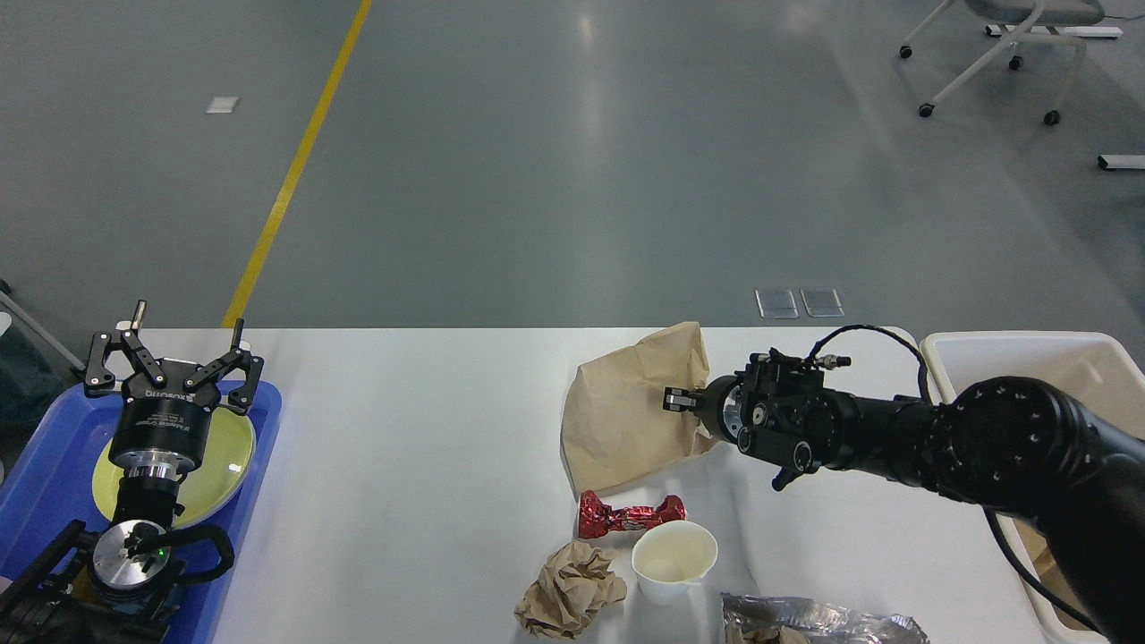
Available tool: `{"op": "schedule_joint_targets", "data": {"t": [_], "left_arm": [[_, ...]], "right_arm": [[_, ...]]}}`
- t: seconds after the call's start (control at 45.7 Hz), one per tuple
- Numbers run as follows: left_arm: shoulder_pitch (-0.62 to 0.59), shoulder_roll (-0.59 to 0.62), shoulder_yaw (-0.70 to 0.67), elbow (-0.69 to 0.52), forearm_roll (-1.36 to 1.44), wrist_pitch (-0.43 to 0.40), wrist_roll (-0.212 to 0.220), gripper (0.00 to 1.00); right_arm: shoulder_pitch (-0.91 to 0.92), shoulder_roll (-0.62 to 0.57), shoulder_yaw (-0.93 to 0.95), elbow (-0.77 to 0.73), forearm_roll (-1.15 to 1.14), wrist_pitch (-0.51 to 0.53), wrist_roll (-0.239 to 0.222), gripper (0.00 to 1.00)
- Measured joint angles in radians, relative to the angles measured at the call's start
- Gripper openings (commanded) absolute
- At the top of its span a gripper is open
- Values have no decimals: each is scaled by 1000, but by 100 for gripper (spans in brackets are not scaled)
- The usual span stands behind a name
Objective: Tidy desktop
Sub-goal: 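Lift the paper bag and carry it over the white bin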
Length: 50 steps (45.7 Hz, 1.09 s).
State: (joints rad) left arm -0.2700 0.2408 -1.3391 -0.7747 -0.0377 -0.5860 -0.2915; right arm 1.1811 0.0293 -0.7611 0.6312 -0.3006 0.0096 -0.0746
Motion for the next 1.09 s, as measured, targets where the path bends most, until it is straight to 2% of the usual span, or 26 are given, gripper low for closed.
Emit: {"op": "schedule_joint_targets", "data": {"t": [0.153,0.241,0.394,0.525,0.743,1.093], "left_arm": [[0,0,0,0,0,0,0,96],[0,0,0,0,0,0,0,96],[0,0,0,0,0,0,0,96],[0,0,0,0,-1,0,0,96],[0,0,0,0,-1,0,0,96],[0,0,0,0,0,0,0,96]], "right_arm": [[142,-43,-12,111,96,161,-97,0],[225,-67,-17,173,112,266,-124,0],[377,-110,-24,264,118,396,-130,0],[557,-139,-78,387,166,462,-129,0],[892,-145,-300,618,411,481,-118,0],[1227,-277,-450,829,493,557,-121,0]]}}
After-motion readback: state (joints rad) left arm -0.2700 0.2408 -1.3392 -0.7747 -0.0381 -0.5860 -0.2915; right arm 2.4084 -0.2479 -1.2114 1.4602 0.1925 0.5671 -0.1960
